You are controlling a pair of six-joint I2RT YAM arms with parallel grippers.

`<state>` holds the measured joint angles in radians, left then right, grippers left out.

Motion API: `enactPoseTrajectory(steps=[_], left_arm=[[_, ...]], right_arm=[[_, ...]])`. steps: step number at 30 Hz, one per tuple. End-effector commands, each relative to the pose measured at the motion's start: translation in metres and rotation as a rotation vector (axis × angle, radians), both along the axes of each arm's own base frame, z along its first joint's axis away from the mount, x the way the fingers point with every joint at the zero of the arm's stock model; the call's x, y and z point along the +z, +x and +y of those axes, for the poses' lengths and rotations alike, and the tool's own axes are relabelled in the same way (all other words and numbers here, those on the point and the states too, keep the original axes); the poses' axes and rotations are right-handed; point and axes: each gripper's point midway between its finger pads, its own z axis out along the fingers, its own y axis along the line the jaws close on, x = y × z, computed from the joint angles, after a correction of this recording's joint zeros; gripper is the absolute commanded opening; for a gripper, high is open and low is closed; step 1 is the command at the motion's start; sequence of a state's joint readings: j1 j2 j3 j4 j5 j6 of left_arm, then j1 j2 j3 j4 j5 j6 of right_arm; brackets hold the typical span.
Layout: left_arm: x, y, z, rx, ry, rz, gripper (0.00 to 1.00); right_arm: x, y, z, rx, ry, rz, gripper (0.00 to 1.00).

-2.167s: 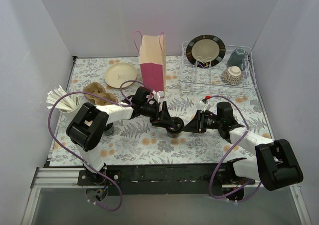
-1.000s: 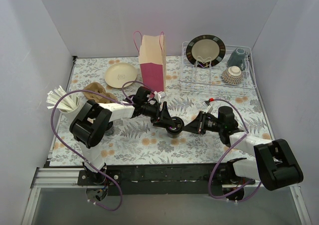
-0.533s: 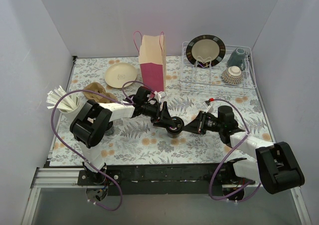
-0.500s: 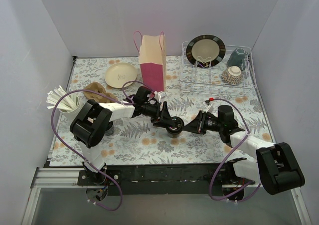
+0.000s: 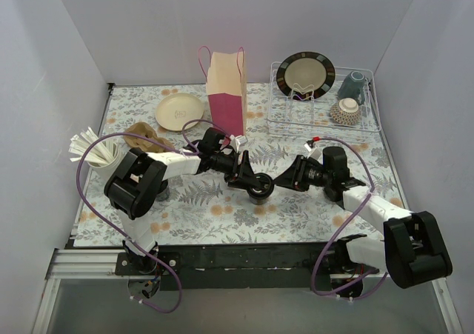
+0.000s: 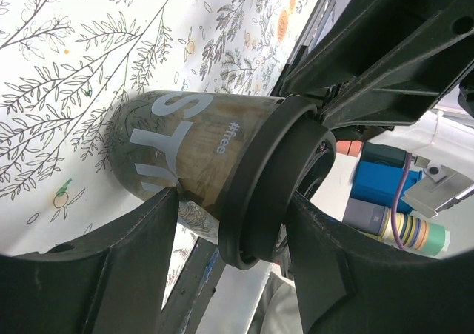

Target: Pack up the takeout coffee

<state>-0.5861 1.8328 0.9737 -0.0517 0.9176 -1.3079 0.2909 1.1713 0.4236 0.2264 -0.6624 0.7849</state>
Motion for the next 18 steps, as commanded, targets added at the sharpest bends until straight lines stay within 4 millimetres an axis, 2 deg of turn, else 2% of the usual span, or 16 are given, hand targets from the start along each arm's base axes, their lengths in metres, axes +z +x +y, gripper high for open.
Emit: enactPoseTrajectory(steps=[1,8,14,18], left_arm=[[-0.109,-0.023,0.058,0.065,0.448,0.045,0.54],[-0.110,-0.023,0.058,0.064,0.448,0.053,0.54],[-0.111,-0.023,0.057,0.062,0.451,0.054,0.53],[-0.113,-0.023,0.058,0.062,0.452,0.059,0.53]], right_arm=[[0.011,0.010,0.007,0.048,0.023,-0.043,0.39],[0.000,0.014,0.011,0.065,0.034,-0.011,0.37],[0.013,0.017,0.012,0.044,0.054,-0.027,0.36],[0.008,0.019,0.007,-0.025,0.050,-0.004,0.36]])
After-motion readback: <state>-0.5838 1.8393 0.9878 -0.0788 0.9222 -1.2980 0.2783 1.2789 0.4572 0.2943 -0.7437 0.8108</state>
